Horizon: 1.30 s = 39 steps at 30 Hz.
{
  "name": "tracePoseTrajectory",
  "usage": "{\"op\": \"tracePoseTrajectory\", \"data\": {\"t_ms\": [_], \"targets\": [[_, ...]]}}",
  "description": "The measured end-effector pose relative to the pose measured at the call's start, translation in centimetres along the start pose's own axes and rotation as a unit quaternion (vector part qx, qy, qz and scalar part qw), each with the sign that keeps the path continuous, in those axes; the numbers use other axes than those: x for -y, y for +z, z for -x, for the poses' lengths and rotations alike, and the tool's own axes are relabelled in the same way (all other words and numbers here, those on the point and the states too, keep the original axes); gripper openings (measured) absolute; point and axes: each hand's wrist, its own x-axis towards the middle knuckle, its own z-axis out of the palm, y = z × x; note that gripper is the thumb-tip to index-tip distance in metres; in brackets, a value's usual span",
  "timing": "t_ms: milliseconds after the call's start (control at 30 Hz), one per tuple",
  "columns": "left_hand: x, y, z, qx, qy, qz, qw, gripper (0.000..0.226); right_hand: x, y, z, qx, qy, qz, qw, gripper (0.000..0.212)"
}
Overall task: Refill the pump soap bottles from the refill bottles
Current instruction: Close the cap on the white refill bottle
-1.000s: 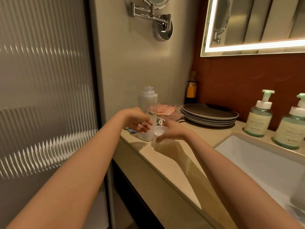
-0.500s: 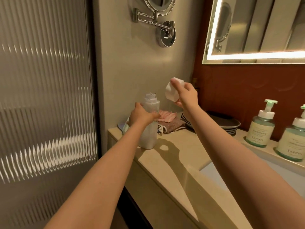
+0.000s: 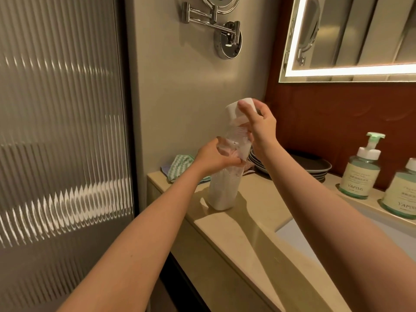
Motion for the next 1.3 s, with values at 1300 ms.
{"op": "tracePoseTrajectory", "data": {"t_ms": [1300], "targets": [[0.1,2.1,-1.0,-0.012,-0.036,0.052,0.998,0.073,7.8,0.9,-1.2,0.352,0.007,0.606,0.713,0.05]]}}
